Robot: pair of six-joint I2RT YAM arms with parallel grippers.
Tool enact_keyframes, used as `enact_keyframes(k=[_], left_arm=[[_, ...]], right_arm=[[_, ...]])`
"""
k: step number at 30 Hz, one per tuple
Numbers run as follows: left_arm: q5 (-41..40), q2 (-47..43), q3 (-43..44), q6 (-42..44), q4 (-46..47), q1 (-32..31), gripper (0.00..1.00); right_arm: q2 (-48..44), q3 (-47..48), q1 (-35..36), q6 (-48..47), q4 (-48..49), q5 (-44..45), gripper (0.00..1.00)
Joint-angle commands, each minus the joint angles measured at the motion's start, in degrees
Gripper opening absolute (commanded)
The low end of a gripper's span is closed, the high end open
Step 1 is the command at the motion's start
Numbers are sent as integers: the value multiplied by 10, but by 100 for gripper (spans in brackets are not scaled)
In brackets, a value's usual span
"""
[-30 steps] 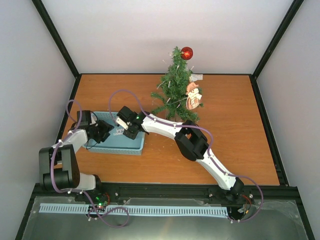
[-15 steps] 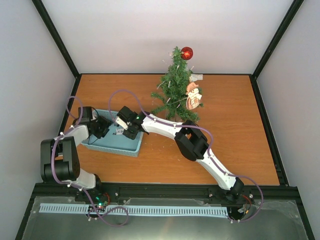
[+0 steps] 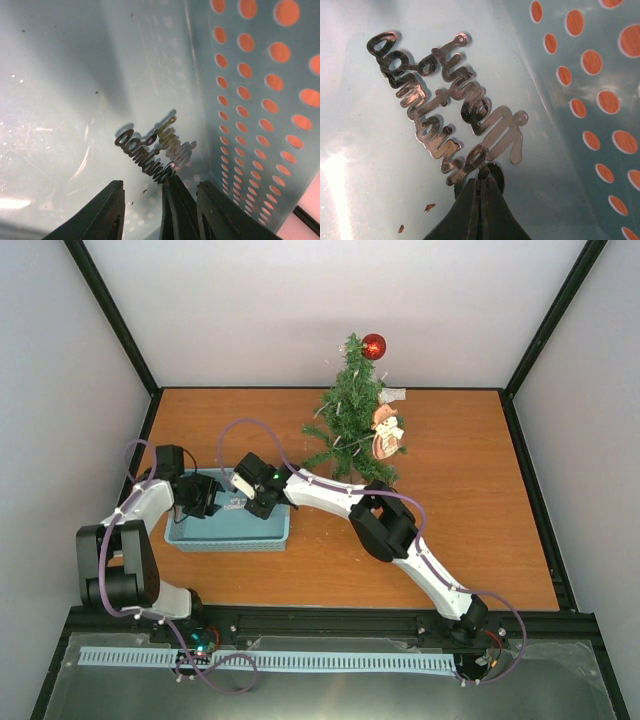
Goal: Decorate the small christmas tree
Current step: Pick up the decoration item from the storage box.
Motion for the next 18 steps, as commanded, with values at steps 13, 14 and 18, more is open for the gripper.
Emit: enact_keyframes(k=[13,14,18], left_arm=[[-31,-7,123,12,-135,3,38],[-54,-7,142,29,-149,1,38],[-96,-21,153,94,-166,-1,37]], right_arm=[[-15,-60,-1,9,15,-11,3],[-14,-59,-1,9,16,-11,3],[-14,-59,-2,8,20,-19,3]])
